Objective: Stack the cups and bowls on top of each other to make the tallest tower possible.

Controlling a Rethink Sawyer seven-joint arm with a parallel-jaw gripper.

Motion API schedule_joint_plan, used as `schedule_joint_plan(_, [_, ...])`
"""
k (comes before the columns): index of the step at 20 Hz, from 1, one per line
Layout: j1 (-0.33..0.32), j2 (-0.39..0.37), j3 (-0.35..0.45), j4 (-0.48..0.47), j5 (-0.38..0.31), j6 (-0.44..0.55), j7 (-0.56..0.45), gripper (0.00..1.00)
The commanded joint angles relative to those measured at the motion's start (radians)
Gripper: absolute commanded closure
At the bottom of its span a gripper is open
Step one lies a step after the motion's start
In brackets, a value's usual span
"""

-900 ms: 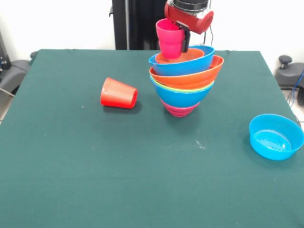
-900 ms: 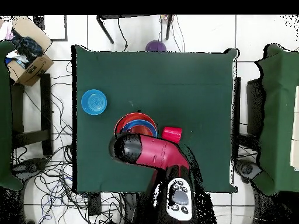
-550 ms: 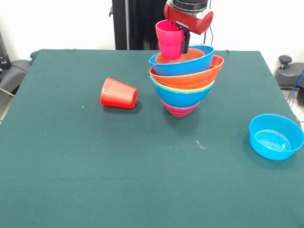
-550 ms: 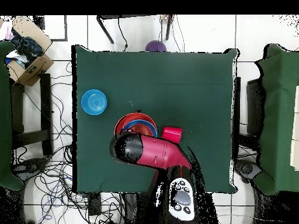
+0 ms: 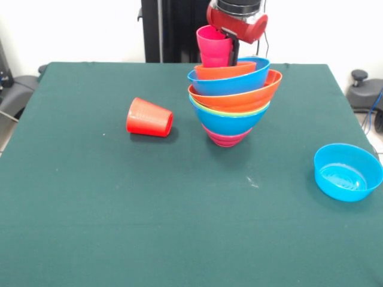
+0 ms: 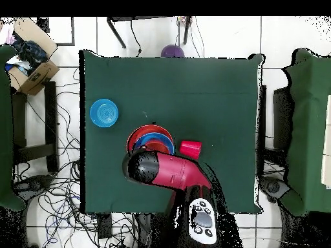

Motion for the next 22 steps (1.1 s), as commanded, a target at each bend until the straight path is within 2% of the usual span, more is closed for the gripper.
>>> schedule_joint_plan(1, [-0.01,0.021,0.093,0.038,-0.059,-0.045,0.005,1.0])
schedule_joint_plan(14, [0.005,0.034,0.086,-0.031,-0.043,0.016,0.014,1.0])
schedule_joint_plan(22, [0.006,0.039,0.078,-0.096,-0.038,0.111,0.004,1.0])
